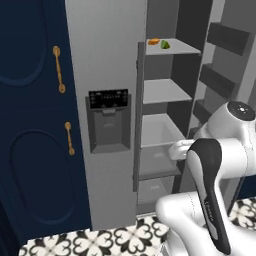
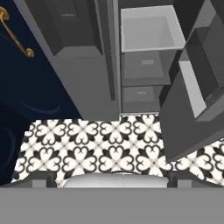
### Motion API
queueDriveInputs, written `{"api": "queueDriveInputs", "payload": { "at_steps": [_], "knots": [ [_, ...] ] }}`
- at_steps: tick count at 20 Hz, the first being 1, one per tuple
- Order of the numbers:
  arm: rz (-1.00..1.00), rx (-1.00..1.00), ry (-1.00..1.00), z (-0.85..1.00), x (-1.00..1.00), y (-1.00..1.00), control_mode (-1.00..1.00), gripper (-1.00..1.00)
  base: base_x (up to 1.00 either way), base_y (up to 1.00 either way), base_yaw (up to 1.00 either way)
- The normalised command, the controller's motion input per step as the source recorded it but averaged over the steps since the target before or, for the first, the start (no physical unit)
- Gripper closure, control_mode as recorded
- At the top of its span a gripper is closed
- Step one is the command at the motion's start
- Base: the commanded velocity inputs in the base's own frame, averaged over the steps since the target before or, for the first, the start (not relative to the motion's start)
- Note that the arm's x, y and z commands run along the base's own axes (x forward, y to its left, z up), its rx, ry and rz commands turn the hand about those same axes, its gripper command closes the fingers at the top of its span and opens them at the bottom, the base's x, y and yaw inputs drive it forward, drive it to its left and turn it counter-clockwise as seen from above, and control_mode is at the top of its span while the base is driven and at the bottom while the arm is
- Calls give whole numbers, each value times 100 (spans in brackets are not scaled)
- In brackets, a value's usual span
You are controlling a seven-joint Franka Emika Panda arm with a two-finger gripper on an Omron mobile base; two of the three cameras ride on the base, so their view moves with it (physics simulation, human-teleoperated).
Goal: Grab a lemon wedge from the fridge and one ice cube from the ice bowl, and put them in the glass of lemonade.
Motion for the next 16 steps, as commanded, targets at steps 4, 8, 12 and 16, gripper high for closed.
{"api": "queueDriveInputs", "payload": {
  "at_steps": [4,8,12,16],
  "knots": [
    [0,0,0,0,0,0,100,-100,1,-57,-13],
    [0,0,0,0,0,0,100,-100,13,-39,-9],
    [0,0,0,0,0,0,100,-100,50,1,-1],
    [0,0,0,0,0,0,100,-100,61,-6,0]
  ]
}}
